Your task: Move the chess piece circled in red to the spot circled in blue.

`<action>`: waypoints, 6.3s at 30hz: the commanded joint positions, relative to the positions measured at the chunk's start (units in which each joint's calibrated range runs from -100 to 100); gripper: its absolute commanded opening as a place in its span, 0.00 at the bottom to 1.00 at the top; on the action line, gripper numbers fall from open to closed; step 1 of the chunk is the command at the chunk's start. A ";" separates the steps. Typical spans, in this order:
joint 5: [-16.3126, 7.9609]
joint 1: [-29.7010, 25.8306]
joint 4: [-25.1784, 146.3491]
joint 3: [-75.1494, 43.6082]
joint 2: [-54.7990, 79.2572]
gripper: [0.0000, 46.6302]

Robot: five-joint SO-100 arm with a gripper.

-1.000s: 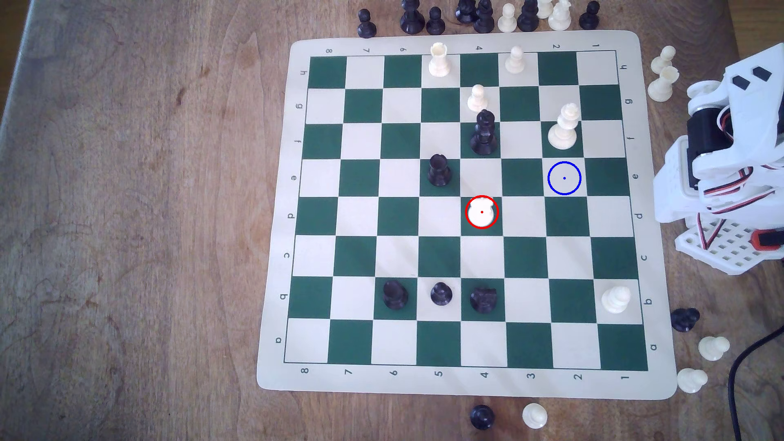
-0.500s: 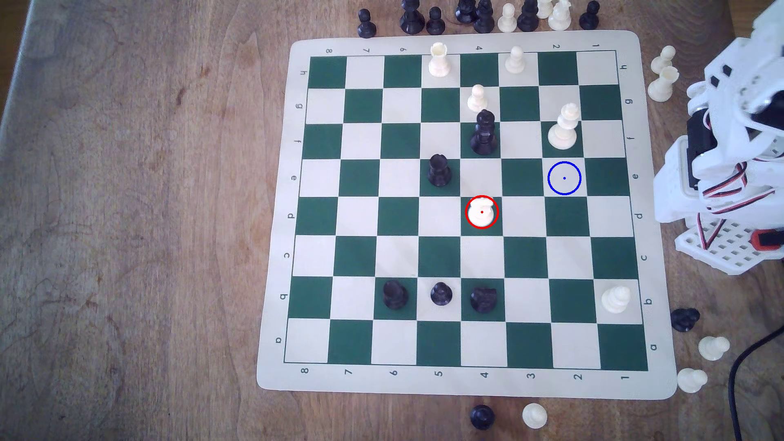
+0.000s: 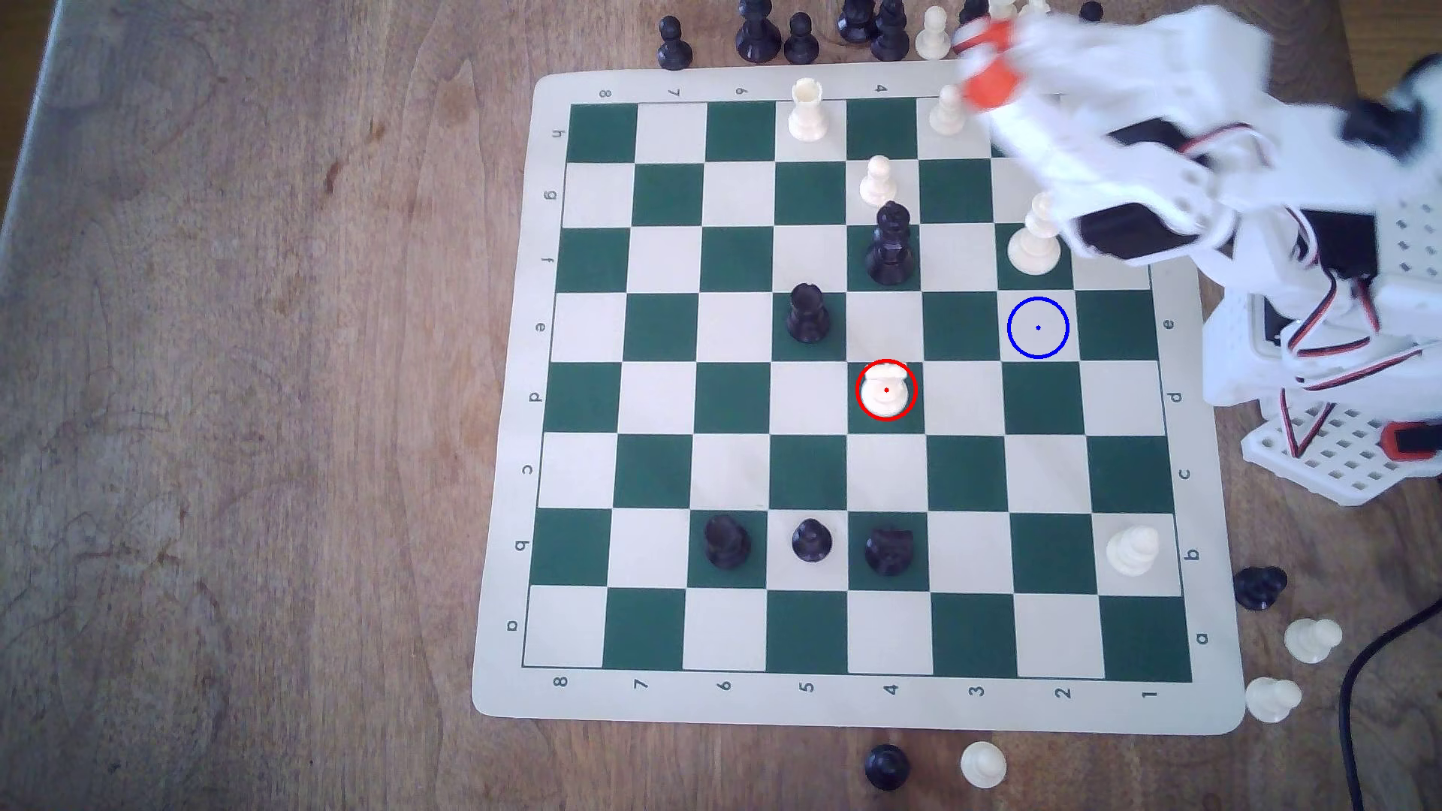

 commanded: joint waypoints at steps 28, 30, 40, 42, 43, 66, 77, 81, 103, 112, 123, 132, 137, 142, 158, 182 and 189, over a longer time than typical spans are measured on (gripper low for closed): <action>11.09 -3.25 74.33 -57.14 55.92 0.32; 10.99 -3.95 75.72 -58.41 58.55 0.33; 11.33 -5.28 75.39 -57.41 64.41 0.32; 11.33 -5.44 73.84 -57.23 65.17 0.33; 11.33 -5.44 72.94 -57.23 65.59 0.33; 6.54 -6.37 67.61 -55.06 75.02 0.28; 5.23 -5.98 66.14 -56.15 79.77 0.21; 4.74 -6.30 65.07 -56.51 81.47 0.21; 3.66 -7.39 64.26 -59.77 84.44 0.23; 3.71 -6.84 61.72 -59.68 85.80 0.26; 4.10 -7.63 60.49 -59.14 83.68 0.06; 4.15 -7.94 60.49 -58.32 80.03 0.01; 4.25 -7.78 60.57 -55.06 71.28 0.01; 4.54 -6.92 60.98 -47.62 59.99 0.01; 6.79 -0.04 66.22 -17.52 26.63 0.01; 7.47 5.67 75.15 -4.56 7.95 0.01; 7.33 5.98 73.92 -3.74 10.67 0.01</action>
